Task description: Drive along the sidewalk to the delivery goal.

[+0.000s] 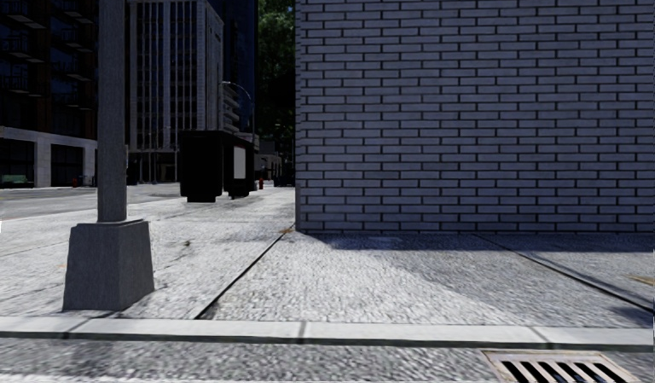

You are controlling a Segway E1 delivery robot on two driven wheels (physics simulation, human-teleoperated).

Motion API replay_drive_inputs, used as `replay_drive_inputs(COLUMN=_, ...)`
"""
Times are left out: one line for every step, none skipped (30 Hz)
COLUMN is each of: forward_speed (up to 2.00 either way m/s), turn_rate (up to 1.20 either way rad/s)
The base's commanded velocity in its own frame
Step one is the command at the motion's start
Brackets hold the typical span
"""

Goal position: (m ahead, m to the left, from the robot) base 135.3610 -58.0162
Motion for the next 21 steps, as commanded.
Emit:
replay_drive_inputs(forward_speed=2.0, turn_rate=0.4)
replay_drive_inputs(forward_speed=2.0, turn_rate=0.4)
replay_drive_inputs(forward_speed=2.0, turn_rate=0.4)
replay_drive_inputs(forward_speed=2.0, turn_rate=0.4)
replay_drive_inputs(forward_speed=2.0, turn_rate=0.4)
replay_drive_inputs(forward_speed=2.0, turn_rate=0.4)
replay_drive_inputs(forward_speed=2.0, turn_rate=0.4)
replay_drive_inputs(forward_speed=2.0, turn_rate=0.4)
replay_drive_inputs(forward_speed=2.0, turn_rate=0.28)
replay_drive_inputs(forward_speed=2.0, turn_rate=0.04)
replay_drive_inputs(forward_speed=2.0, turn_rate=0.0)
replay_drive_inputs(forward_speed=2.0, turn_rate=0.0)
replay_drive_inputs(forward_speed=2.0, turn_rate=0.0)
replay_drive_inputs(forward_speed=1.99, turn_rate=0.0)
replay_drive_inputs(forward_speed=1.88, turn_rate=0.0)
replay_drive_inputs(forward_speed=1.77, turn_rate=0.0)
replay_drive_inputs(forward_speed=1.77, turn_rate=0.0)
replay_drive_inputs(forward_speed=1.62, turn_rate=0.0)
replay_drive_inputs(forward_speed=1.56, turn_rate=0.0)
replay_drive_inputs(forward_speed=1.53, turn_rate=0.0)
replay_drive_inputs(forward_speed=1.5, turn_rate=0.0)
